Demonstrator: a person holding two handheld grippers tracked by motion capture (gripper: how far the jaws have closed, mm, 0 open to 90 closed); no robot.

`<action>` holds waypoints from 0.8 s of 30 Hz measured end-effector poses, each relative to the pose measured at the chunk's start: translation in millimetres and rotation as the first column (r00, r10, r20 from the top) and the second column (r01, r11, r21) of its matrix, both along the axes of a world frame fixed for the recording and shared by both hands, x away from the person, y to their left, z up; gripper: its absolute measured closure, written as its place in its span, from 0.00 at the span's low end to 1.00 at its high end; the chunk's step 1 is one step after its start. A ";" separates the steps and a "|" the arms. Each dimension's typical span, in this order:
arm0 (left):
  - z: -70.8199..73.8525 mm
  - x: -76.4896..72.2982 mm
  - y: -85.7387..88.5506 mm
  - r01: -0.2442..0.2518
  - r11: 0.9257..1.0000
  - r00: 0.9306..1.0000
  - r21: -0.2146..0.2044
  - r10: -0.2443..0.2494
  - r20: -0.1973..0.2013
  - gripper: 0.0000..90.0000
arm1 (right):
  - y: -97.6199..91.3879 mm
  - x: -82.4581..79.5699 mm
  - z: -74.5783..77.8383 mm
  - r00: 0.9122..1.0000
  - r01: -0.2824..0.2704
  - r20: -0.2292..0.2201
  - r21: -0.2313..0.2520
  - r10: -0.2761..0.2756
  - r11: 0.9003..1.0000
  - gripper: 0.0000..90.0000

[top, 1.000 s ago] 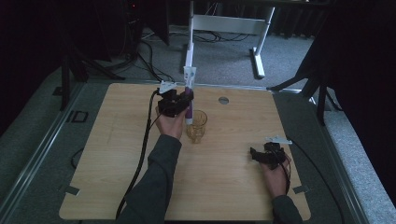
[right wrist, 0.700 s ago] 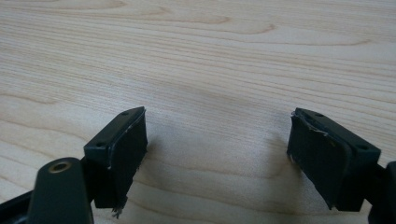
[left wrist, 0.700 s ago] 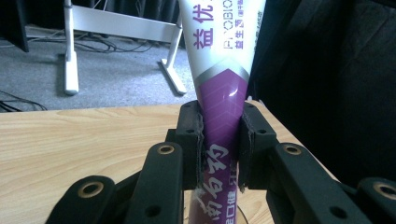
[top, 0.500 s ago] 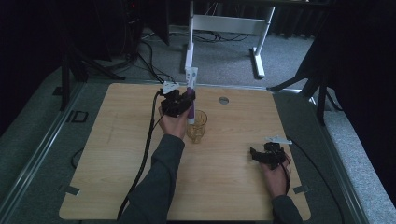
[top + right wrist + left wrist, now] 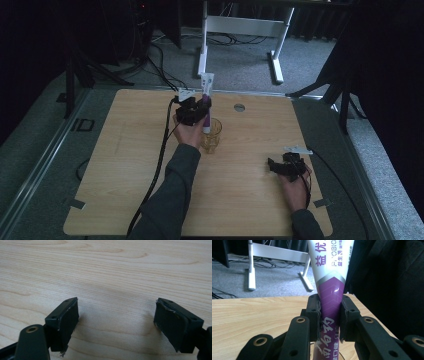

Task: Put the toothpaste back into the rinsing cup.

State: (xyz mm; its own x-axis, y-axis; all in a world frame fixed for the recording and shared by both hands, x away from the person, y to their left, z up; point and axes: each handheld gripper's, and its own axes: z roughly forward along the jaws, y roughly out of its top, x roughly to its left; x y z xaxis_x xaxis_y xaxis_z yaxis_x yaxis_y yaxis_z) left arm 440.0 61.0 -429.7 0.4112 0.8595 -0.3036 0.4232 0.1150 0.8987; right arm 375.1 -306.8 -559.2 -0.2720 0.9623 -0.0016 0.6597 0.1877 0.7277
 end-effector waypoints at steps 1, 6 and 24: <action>-1.5 0.6 -2.0 0.000 1.000 1.000 0.007 0.000 0.003 0.81 | 0.0 0.0 0.0 1.000 0.001 0.000 0.000 -0.001 1.000 0.22; -7.4 3.4 -6.9 -0.002 1.000 1.000 0.024 0.002 0.000 0.81 | 0.0 0.0 0.0 1.000 0.000 0.000 -0.002 0.000 1.000 0.22; -34.0 5.4 -17.3 0.027 0.992 0.999 0.127 -0.021 -0.050 0.77 | 0.0 0.0 -0.1 1.000 0.000 0.001 -0.001 0.000 1.000 0.22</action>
